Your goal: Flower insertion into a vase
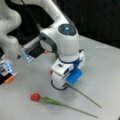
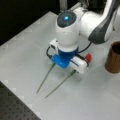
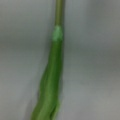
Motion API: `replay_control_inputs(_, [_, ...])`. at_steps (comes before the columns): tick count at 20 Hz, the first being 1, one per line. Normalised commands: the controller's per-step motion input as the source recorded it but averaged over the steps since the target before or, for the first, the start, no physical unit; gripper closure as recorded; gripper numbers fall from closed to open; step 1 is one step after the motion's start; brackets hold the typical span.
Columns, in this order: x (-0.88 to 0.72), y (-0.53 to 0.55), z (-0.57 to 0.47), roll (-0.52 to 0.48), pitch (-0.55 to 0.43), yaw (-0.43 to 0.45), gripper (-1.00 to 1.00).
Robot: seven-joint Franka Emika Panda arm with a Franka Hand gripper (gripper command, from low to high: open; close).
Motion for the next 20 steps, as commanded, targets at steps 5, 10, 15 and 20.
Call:
replay_control_inputs(5, [0.35, 0.01, -0.17, -0.036, 0.076, 0.04, -1.0])
replay_control_inputs(10, [0.23, -0.01, -0.08, -0.029, 0.066, 0.02, -1.0])
replay_control_inputs(15, [0.15, -0.01, 0.01, -0.061, 0.059, 0.021, -1.0])
replay_control_inputs(20, [0.11, 0.0, -0.03, -0.082, 0.043, 0.02, -1.0])
